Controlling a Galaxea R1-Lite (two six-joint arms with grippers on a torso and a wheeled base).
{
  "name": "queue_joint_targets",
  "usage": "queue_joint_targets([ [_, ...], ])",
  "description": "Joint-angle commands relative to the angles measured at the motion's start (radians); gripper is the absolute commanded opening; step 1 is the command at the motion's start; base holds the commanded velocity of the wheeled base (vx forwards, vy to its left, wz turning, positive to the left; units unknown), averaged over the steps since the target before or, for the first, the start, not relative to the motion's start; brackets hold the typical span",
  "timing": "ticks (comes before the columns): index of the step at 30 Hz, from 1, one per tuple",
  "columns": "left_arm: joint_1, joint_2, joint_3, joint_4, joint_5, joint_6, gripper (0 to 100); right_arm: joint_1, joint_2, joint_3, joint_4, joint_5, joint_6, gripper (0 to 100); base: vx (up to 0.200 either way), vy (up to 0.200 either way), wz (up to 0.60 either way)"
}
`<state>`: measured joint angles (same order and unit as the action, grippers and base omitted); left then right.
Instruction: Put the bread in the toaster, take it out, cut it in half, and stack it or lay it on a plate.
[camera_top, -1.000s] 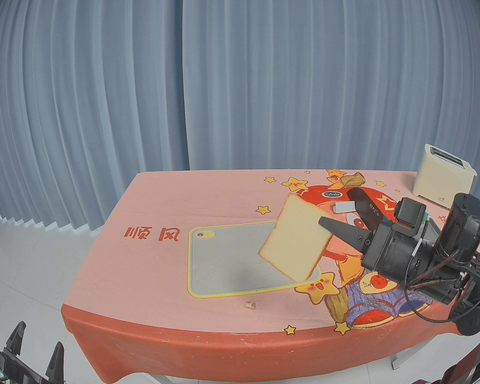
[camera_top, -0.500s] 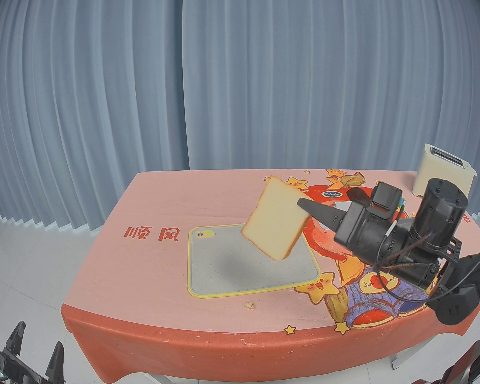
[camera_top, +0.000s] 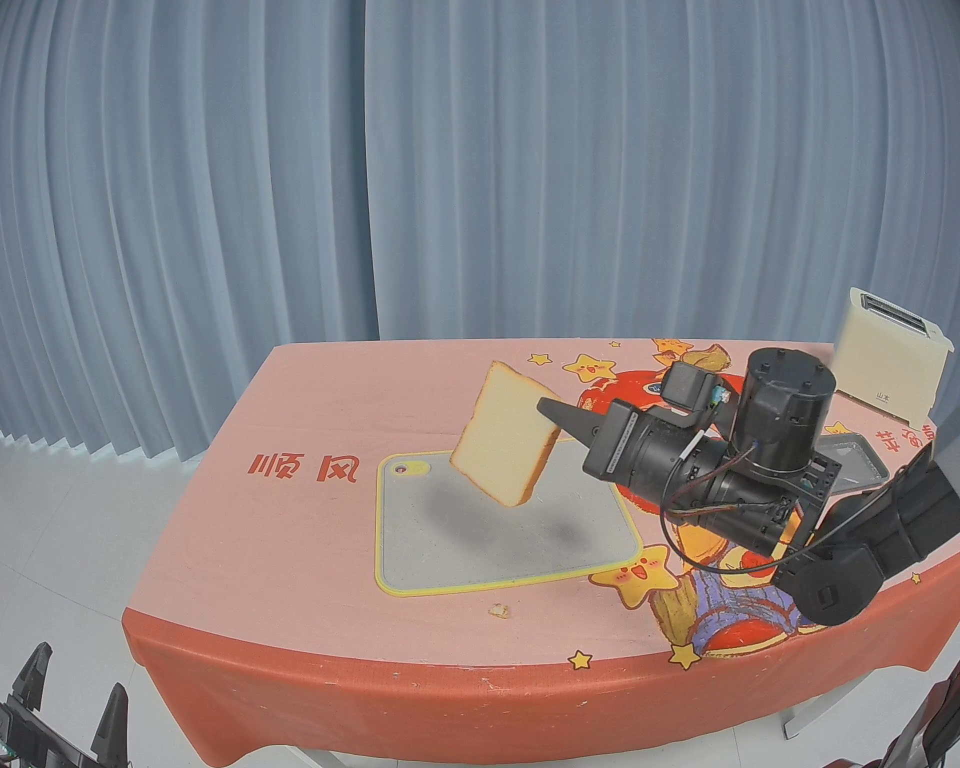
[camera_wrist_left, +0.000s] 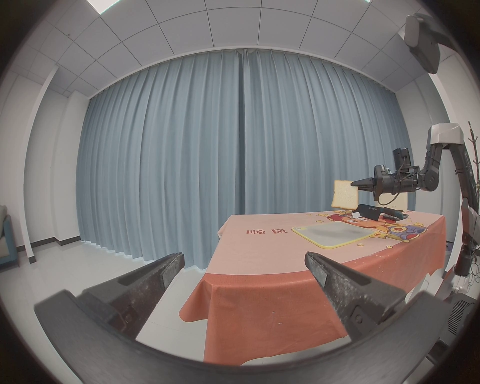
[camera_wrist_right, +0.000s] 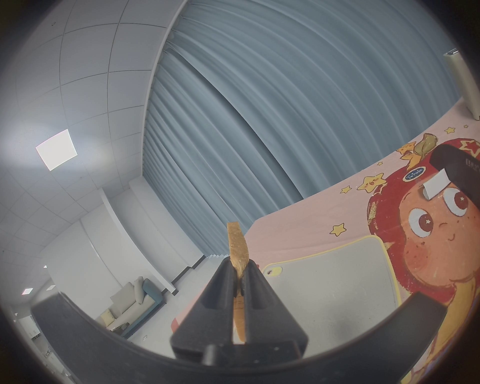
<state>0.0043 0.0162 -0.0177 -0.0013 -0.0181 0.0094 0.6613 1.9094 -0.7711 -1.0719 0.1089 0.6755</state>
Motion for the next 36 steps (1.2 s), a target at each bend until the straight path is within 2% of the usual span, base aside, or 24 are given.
queue_joint_targets([
  [1, 0.0, -0.015, 0.018, 0.0, 0.0, 0.0, 100, -0.002, 0.085, -0.03, 0.0, -0.031, 0.006, 0, 0.0, 0.0, 0.0],
  [3, 0.0, -0.015, 0.018, 0.0, 0.0, 0.0, 100, 0.014, 0.096, -0.031, 0.0, -0.077, 0.012, 0, 0.0, 0.0, 0.0],
  [6, 0.0, -0.015, 0.018, 0.0, 0.0, 0.0, 100, 0.02, 0.117, -0.039, -0.002, -0.092, 0.032, 0, 0.0, 0.0, 0.0],
  [10, 0.0, -0.015, 0.018, 0.0, 0.0, 0.0, 100, 0.018, 0.135, -0.04, 0.001, -0.098, 0.107, 0, 0.0, 0.0, 0.0],
  [13, 0.0, -0.015, 0.018, 0.0, 0.0, 0.0, 100, 0.023, 0.149, -0.031, -0.002, -0.104, 0.133, 0, 0.0, 0.0, 0.0],
  [17, 0.0, -0.015, 0.018, 0.0, 0.0, 0.0, 100, 0.043, 0.16, -0.03, -0.003, -0.164, 0.159, 0, 0.0, 0.0, 0.0],
  [19, 0.0, -0.015, 0.018, 0.0, 0.0, 0.001, 100, 0.047, 0.18, -0.03, -0.002, -0.179, 0.171, 0, 0.0, 0.0, 0.0],
  [32, 0.0, -0.015, 0.018, 0.0, 0.0, 0.001, 100, 0.072, 0.198, -0.027, 0.0, -0.207, 0.168, 0, 0.0, 0.0, 0.0],
  [33, 0.0, -0.015, 0.018, 0.0, 0.0, 0.001, 100, 0.072, 0.195, -0.025, 0.004, -0.213, 0.167, 100, 0.0, 0.0, 0.0],
  [36, 0.0, -0.015, 0.018, 0.0, 0.0, 0.001, 100, 0.075, 0.172, -0.02, 0.056, -0.235, 0.16, 100, 0.0, 0.0, 0.0],
])
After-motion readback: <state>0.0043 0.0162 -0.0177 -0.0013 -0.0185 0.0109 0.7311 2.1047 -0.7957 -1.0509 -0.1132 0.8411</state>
